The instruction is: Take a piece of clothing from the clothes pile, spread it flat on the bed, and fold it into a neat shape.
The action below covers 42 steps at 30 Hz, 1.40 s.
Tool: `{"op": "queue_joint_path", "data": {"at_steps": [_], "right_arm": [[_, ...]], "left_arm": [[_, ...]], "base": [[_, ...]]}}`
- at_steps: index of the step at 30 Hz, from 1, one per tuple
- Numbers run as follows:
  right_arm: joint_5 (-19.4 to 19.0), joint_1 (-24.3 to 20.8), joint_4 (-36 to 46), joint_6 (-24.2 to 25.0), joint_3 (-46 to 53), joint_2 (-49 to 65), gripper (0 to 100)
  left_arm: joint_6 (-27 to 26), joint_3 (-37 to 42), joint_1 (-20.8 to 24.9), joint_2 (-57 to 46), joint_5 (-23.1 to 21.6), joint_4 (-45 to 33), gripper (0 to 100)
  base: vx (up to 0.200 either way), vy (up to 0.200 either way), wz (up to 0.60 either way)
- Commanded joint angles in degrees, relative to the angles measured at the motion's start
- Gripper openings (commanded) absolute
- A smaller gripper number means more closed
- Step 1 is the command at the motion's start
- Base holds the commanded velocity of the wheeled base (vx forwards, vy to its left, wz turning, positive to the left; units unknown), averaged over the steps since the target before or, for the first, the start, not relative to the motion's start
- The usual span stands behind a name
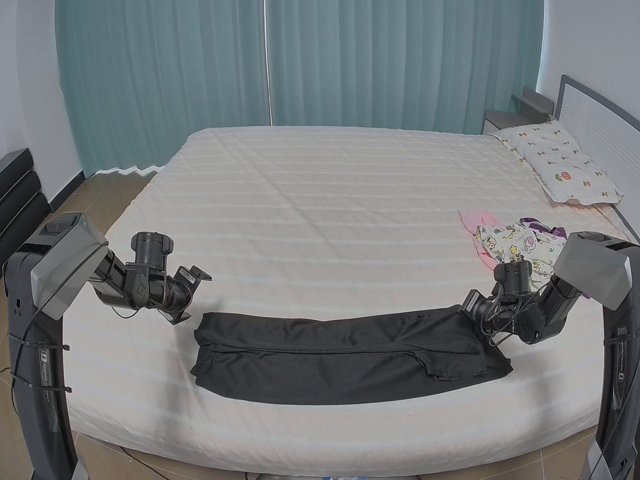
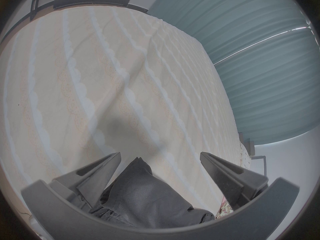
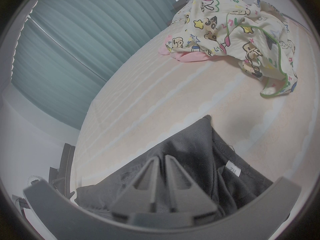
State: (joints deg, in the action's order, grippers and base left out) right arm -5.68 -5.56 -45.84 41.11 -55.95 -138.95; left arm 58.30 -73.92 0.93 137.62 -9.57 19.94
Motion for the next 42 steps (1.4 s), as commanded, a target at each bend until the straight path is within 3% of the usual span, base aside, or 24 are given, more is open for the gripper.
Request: {"op": "queue_joint_path", "data": {"at_steps": [1,7,14,19,26,33,42], "right_arm": [[0.0,0.0,0.0,0.0,0.0,0.2,100],[0.2,1.5,0.2,2.3,4.5,6.8,100],[3.7,0.5,0.6,10.6,15.3,14.1,100],[3.7,-0.2,0.0,16.6,22.2,16.3,100],[3.8,-3.3,0.0,23.0,23.4,15.5,100],[3.9,-4.5,0.0,23.8,22.6,14.1,100],[7.7,-7.0,0.5,23.2,18.6,10.1,100]], "left_arm": [[0.1,0.0,0.0,0.1,0.0,0.0,100],[0.0,0.0,0.0,0.1,0.0,0.0,100],[0.0,-0.1,0.0,0.1,0.0,-0.3,100],[0.1,-0.2,0.0,0.1,-0.1,-0.3,100],[0.1,-0.1,0.0,0.0,-0.1,-0.3,100],[0.1,-0.2,0.0,0.1,-0.1,-0.3,100],[0.1,-0.2,0.0,0.1,-0.1,-0.2,100]], "base": [[0.000,0.000,0.00],[0.000,0.000,0.00],[0.000,0.000,0.00],[0.000,0.000,0.00],[0.000,0.000,0.00],[0.000,0.000,0.00],[0.000,0.000,0.00]]}}
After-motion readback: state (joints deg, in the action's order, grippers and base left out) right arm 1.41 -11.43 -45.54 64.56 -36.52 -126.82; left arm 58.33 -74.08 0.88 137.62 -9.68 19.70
